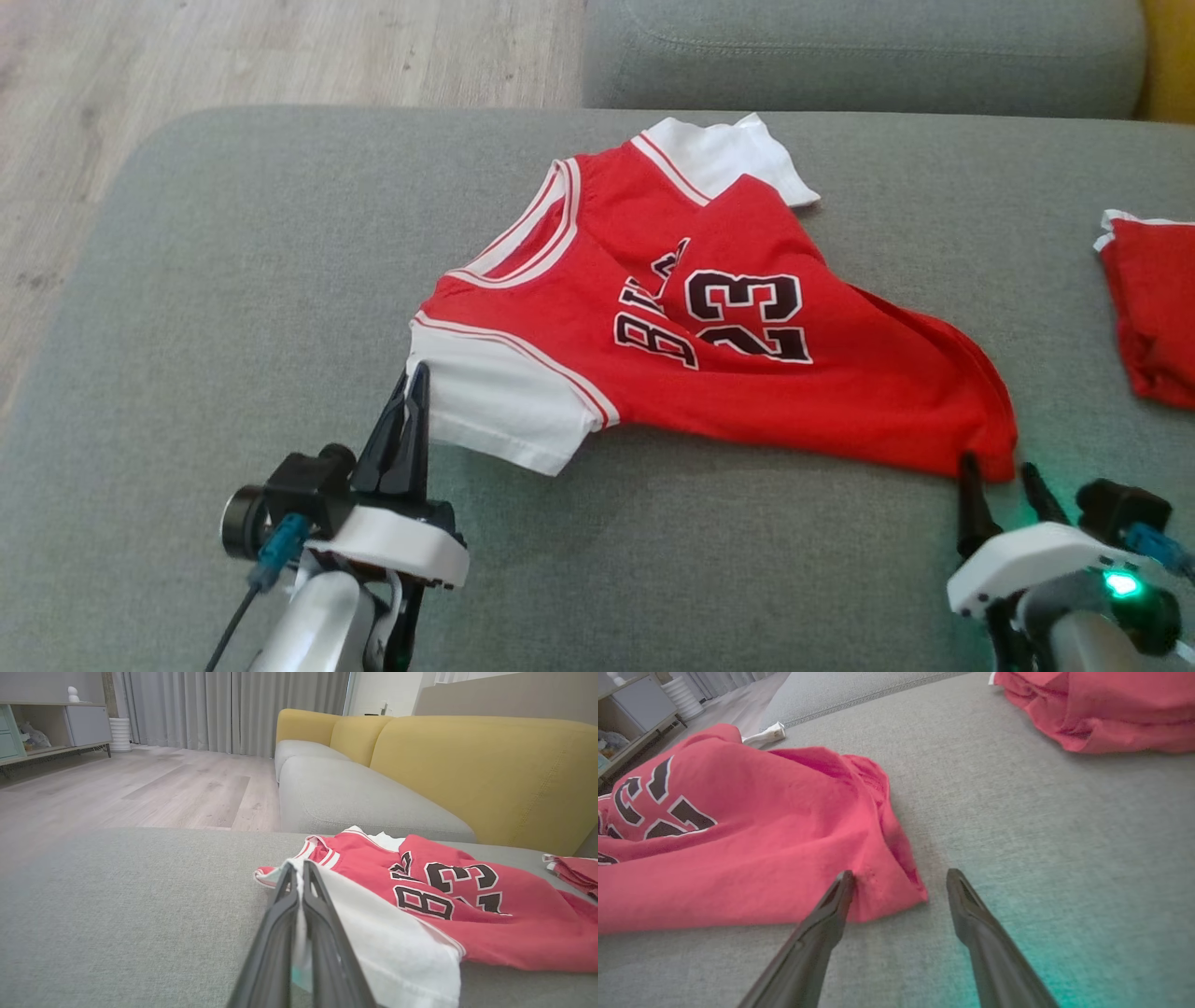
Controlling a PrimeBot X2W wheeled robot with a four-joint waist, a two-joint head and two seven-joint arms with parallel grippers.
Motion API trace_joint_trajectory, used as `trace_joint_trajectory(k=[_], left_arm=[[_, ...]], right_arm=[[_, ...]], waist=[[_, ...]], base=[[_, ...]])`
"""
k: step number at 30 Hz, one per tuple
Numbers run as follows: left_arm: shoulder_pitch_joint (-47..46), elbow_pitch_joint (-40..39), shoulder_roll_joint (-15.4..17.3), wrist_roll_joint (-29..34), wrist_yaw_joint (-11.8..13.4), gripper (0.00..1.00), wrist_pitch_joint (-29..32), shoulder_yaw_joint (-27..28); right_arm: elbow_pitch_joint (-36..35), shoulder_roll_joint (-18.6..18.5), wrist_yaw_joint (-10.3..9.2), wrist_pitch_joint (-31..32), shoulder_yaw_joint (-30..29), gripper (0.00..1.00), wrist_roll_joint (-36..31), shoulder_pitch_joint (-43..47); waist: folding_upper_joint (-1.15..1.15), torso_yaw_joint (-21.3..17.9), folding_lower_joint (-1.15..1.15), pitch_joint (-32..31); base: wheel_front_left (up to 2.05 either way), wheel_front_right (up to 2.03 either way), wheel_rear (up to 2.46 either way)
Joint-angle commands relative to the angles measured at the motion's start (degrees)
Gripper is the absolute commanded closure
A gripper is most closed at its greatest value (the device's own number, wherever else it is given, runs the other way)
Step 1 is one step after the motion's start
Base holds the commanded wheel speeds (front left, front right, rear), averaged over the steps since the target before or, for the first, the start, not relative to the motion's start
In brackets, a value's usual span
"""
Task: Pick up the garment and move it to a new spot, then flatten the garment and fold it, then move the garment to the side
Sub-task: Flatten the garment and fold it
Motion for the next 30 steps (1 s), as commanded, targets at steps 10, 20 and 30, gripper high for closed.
trace_joint_trajectory(k=[10, 20, 30], left_arm=[[-0.9, -4.8, 2.0, -0.1, 1.0, 1.00, 0.9, 1.5], [-0.8, -8.0, 3.5, -1.8, 1.0, 1.00, 2.2, 2.5], [-8.4, -18.8, 4.4, -10.3, -0.8, 1.00, 9.8, 7.4]], right_arm=[[7.1, -0.3, 0.19, -0.5, 3.4, 0.57, 0.1, -4.7], [0.9, -0.3, 0.19, -0.6, 12.2, 1.00, 12.0, -4.5], [-25.9, -0.3, 0.19, 9.4, 16.6, 1.00, 25.8, -6.0]], waist=[[0.00, 0.4, 0.00, 0.6], [0.00, -0.6, 0.00, -1.9], [0.00, -1.7, 0.00, -4.5]], base=[[0.00, 0.00, 0.00], [0.00, 0.00, 0.00], [0.00, 0.00, 0.00]])
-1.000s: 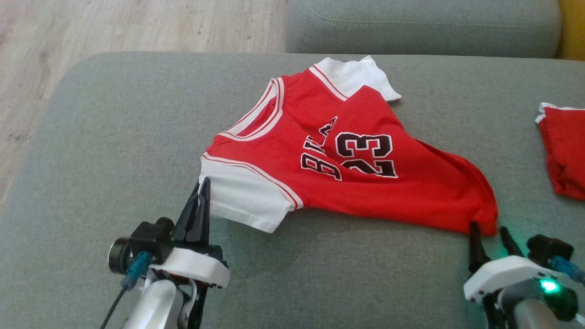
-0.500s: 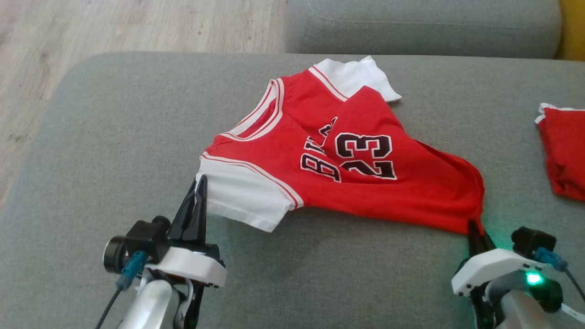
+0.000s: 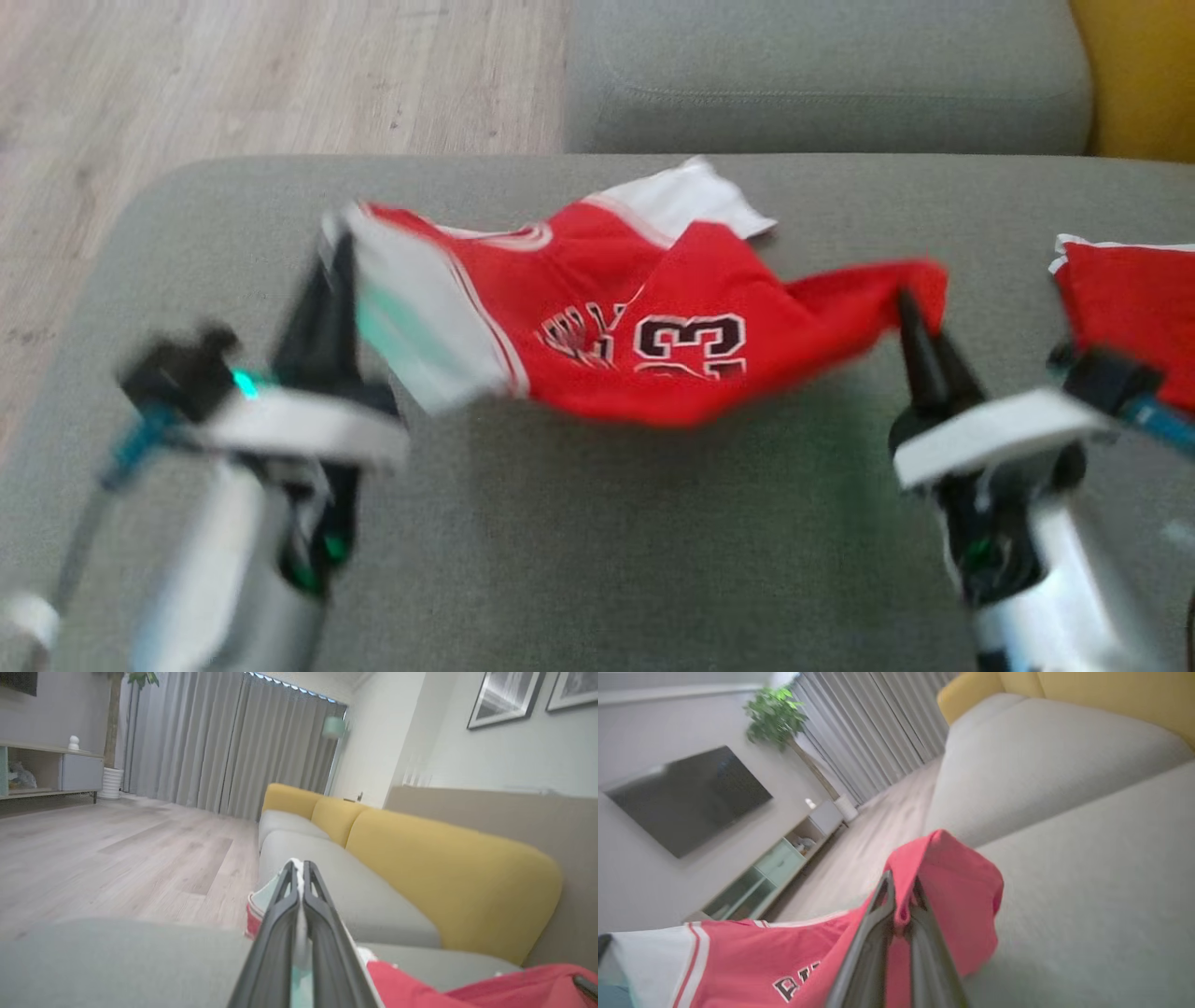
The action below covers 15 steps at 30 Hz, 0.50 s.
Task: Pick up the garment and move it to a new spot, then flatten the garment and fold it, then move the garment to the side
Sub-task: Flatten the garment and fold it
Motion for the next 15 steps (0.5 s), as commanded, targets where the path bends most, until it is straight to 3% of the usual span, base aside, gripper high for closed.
trace_joint_trajectory(k=[1, 4, 8, 15], left_arm=[[-6.2, -3.4, 1.4, -0.8, -0.1, 1.00, 0.9, 3.2], [-12.5, -5.1, 2.0, -3.2, 0.1, 1.00, 4.1, 5.2], [-21.2, -4.5, 2.5, -4.8, 1.5, 1.00, 6.2, 7.8], [-29.1, -4.8, 0.0, -8.9, 4.2, 1.00, 6.5, 11.5]], right_arm=[[-4.4, -0.1, 0.19, 1.1, 0.9, 1.00, 0.8, -4.4], [-10.8, -0.1, 0.19, 4.0, -0.9, 1.00, 3.2, -8.7], [-14.0, -0.1, 0.19, 5.0, -5.1, 1.00, 4.2, -16.2], [-17.8, -0.1, 0.19, 5.9, -8.3, 1.00, -4.0, -24.7]], waist=[[0.00, -0.3, 0.00, -0.5], [0.00, -0.7, 0.00, -1.3], [0.00, -1.1, 0.00, -2.4], [0.00, -1.7, 0.00, -3.7]], base=[[0.00, 0.00, 0.00], [0.00, 0.00, 0.00], [0.00, 0.00, 0.00], [0.00, 0.00, 0.00]])
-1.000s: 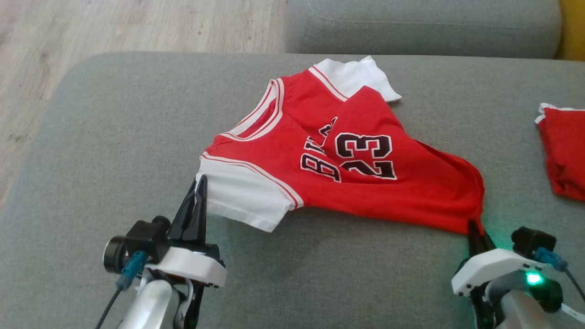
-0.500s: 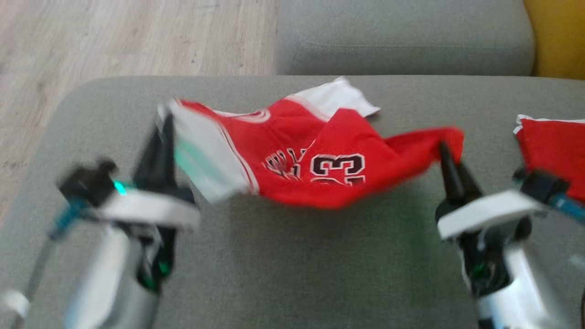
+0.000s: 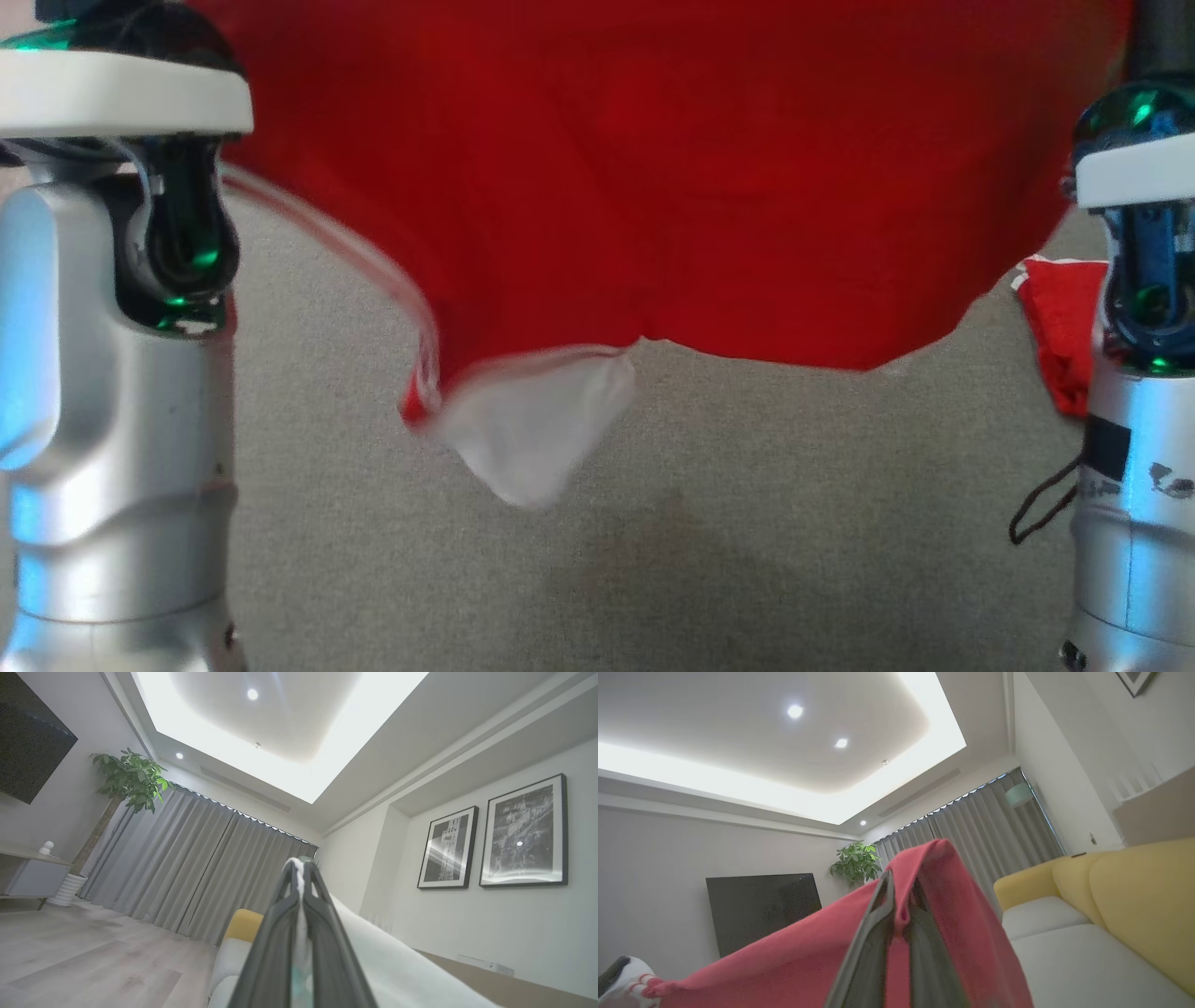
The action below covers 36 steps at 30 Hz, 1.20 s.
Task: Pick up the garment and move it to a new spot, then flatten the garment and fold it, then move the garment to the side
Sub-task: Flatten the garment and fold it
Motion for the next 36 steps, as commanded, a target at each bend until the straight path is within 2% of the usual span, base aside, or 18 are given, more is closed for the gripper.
trace_joint_trajectory(k=[1, 7, 11, 14, 17, 19, 23, 28, 31, 36], left_arm=[[-2.1, -2.5, 1.1, -0.5, 0.4, 1.00, 0.6, 2.0], [1.2, -8.1, -1.0, -3.7, 3.1, 1.00, 4.0, 2.1], [1.5, -10.1, 0.2, -3.6, 4.5, 1.00, 6.1, 2.5], [-0.6, -8.4, 1.3, -3.9, 4.9, 1.00, 7.7, 3.1], [-4.7, -3.9, 4.2, -3.1, 4.0, 1.00, 8.9, 3.5], [-8.8, -0.3, 6.6, -1.5, 2.7, 1.00, 8.3, 3.4], [-16.9, 6.6, 8.6, 0.5, 0.5, 1.00, 6.9, 2.3], [-33.8, 20.5, 9.1, 2.9, -1.9, 1.00, 0.7, 1.7], [-42.2, 28.3, 8.9, 4.5, -2.8, 1.00, -4.9, 1.6], [-48.0, 37.3, 8.6, 5.1, -6.9, 1.00, -10.1, -0.3]], right_arm=[[-2.9, 0.0, 0.19, 1.0, 1.0, 1.00, -1.4, -1.9], [-9.2, 0.0, 0.19, 7.3, 0.0, 1.00, -3.5, 2.8], [-11.2, 0.0, 0.19, 11.5, -0.8, 1.00, -5.1, 4.6], [-9.4, 0.0, 0.19, 13.7, -1.9, 1.00, -5.1, 3.4], [-3.5, 0.0, 0.19, 15.0, -3.1, 1.00, -2.2, -1.6], [1.1, 0.0, 0.19, 14.8, -3.1, 1.00, -3.1, -7.2], [9.3, 0.0, 0.19, 13.1, -2.1, 1.00, -6.1, -17.4], [23.6, 0.0, 0.19, 4.8, -2.1, 1.00, -12.6, -35.1], [31.9, 0.0, 0.19, -1.2, -3.2, 1.00, -12.7, -43.3], [42.3, 0.0, 0.19, -8.4, -1.9, 1.00, -12.0, -48.2]], waist=[[0.00, 0.0, 0.00, -0.1], [0.00, 0.2, 0.00, 1.1], [0.00, -0.1, 0.00, 3.9], [0.00, -0.5, 0.00, 7.8], [0.00, -1.6, 0.00, 13.0], [0.00, -2.5, 0.00, 16.8], [0.00, -3.1, 0.00, 22.0], [0.00, -2.9, 0.00, 28.4], [0.00, -2.5, 0.00, 30.3], [0.00, -2.1, 0.00, 31.3]], base=[[0.00, 0.00, 0.00], [0.00, 0.00, 0.00], [0.00, 0.00, 0.00], [0.00, 0.00, 0.00], [0.00, 0.00, 0.00], [0.00, 0.00, 0.00], [0.00, 0.00, 0.00], [0.00, 0.00, 0.00], [0.00, 0.00, 0.00], [0.00, 0.00, 0.00]])
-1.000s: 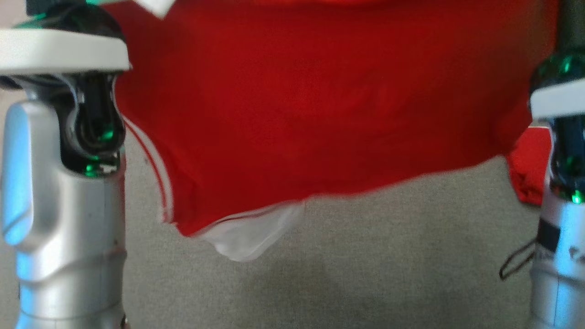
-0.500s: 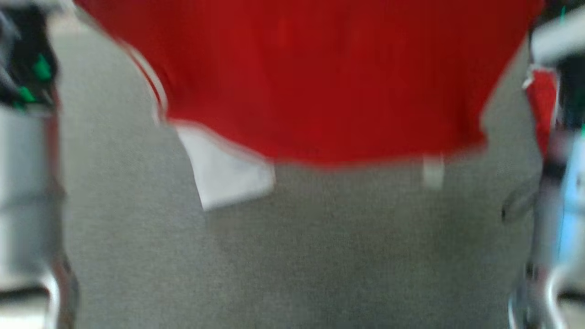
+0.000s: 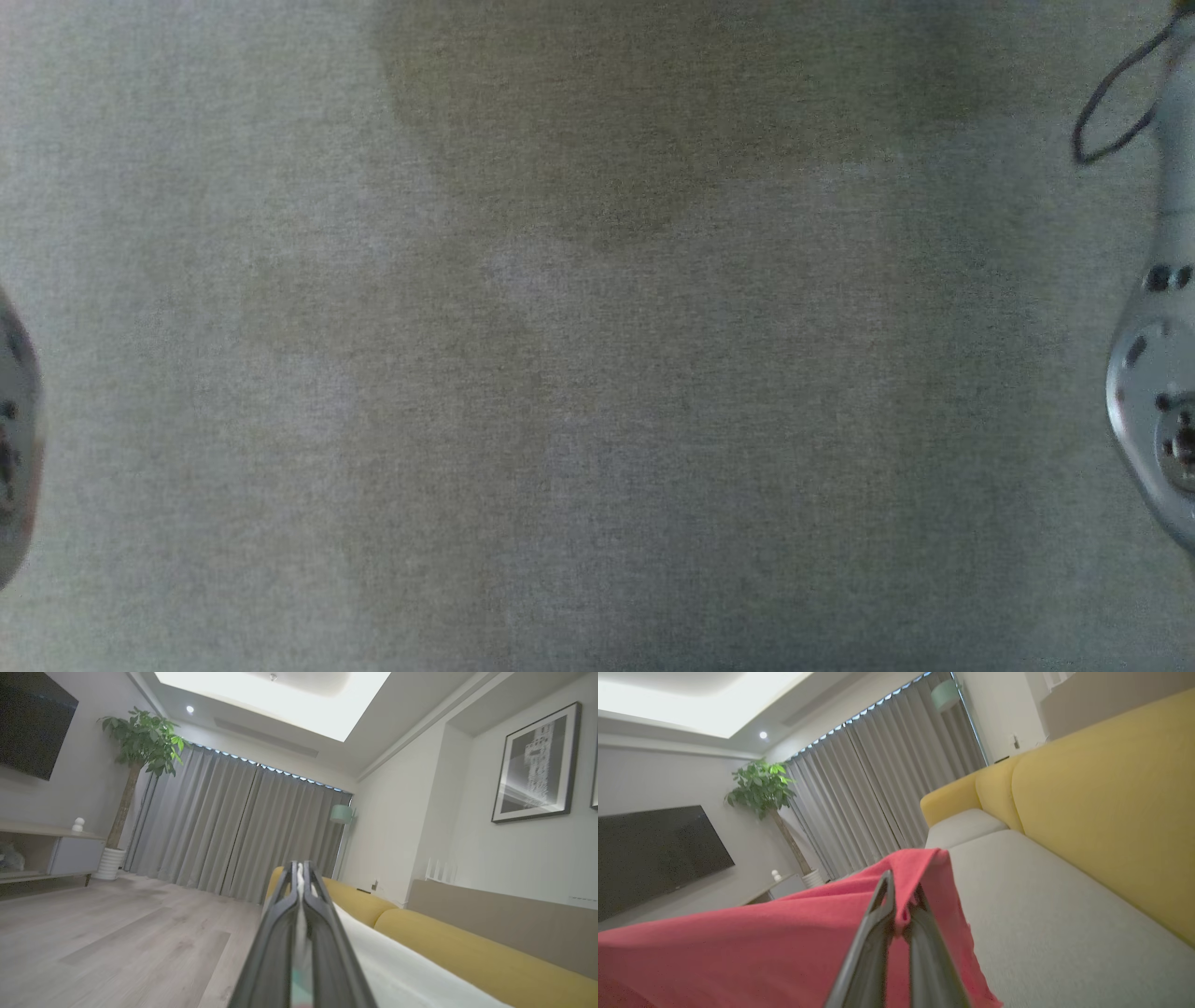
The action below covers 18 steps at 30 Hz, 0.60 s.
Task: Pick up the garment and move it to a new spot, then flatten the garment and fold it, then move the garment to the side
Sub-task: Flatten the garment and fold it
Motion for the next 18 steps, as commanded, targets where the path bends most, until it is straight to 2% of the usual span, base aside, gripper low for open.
trace_joint_trajectory(k=[1, 7, 10, 13, 16, 18], left_arm=[[-1.2, -0.1, 2.8, 0.3, -0.7, 1.00, -0.8, -0.1], [6.0, 5.0, 2.2, -0.5, -2.3, 1.00, -3.0, -5.0], [12.8, 2.8, 1.7, -4.4, -2.4, 1.00, -1.3, -9.9], [21.1, -0.7, 4.3, -7.2, -2.4, 1.00, 0.0, -14.9], [30.5, -5.8, 6.2, -13.4, -2.4, 1.00, 2.4, -18.5], [36.0, -9.9, 9.1, -16.2, -2.4, 1.00, 4.2, -21.3]], right_arm=[[0.2, 0.4, 0.19, -1.0, 1.1, 1.00, 0.2, -0.6], [8.2, -2.1, 0.19, -1.2, 5.1, 1.00, 2.7, 5.5], [10.1, -3.3, 0.19, 1.2, 9.0, 1.00, 4.5, 10.4], [10.6, -5.2, 0.19, 4.2, 13.8, 1.00, 6.2, 15.9], [10.7, -7.4, 0.19, 7.0, 17.6, 1.00, 8.3, 21.1], [9.9, -8.8, 0.19, 9.2, 20.5, 1.00, 9.7, 23.9]], waist=[[0.01, 0.3, -0.03, 0.4], [0.01, 1.6, -0.03, -1.2], [0.01, 2.1, -0.03, -2.9], [0.01, 2.4, -0.03, -5.0], [0.01, 2.6, -0.03, -7.7], [0.01, 2.9, -0.03, -9.0]], base=[[0.00, 0.00, 0.00], [0.00, 0.00, 0.00], [0.00, 0.00, 0.00], [0.00, 0.00, 0.00], [0.00, 0.00, 0.00], [0.00, 0.00, 0.00]])
